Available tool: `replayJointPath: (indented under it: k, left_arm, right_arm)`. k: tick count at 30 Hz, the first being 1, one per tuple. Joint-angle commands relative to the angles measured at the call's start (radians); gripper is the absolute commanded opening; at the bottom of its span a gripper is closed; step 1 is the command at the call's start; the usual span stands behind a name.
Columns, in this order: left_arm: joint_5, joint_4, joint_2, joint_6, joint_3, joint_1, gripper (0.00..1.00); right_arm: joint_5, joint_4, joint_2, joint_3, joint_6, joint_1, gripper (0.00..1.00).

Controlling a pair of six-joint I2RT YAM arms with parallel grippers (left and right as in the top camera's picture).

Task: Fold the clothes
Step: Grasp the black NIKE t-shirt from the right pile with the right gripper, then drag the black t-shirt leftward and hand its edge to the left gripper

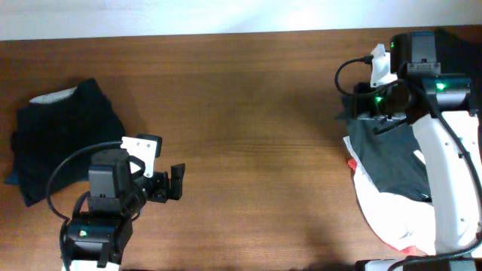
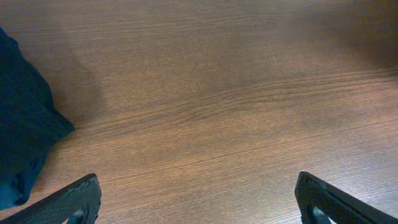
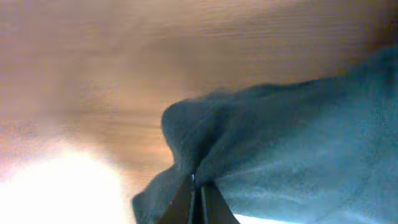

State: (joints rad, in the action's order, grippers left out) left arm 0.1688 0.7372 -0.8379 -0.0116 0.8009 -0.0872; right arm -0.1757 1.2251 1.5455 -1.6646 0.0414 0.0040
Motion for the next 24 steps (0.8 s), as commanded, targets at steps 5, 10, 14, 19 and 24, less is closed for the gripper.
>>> replayJointPath:
  k: [5,10,14,19,24]
  left_arm:
    - [0.007,-0.003,0.001,-0.019,0.021,0.005,0.99]
    - [0.007,-0.003,0.001,-0.019,0.021,0.005,0.99]
    - [0.009,-0.003,0.001,-0.019,0.021,0.005,0.99]
    - [0.085,-0.007,-0.005,-0.018,0.021,0.005,0.99]
    - [0.274,-0.011,-0.199,0.148,0.021,-0.052,0.99]
  right_arm:
    - [-0.603,-0.071,-0.046,-0.076,-0.308,0.253,0.04]
    - [-0.461,-0.173,0.080,-0.075,-0.232,0.413,0.04]
    - [-0.306,-0.188,0.087,-0.075,-0.193,0.413,0.99]
    - [0.201,-0.023,0.082,-0.075,0.100,0.354,0.99]
    - [0.180,0.158,0.082,-0.075,0.099,0.144,0.99]
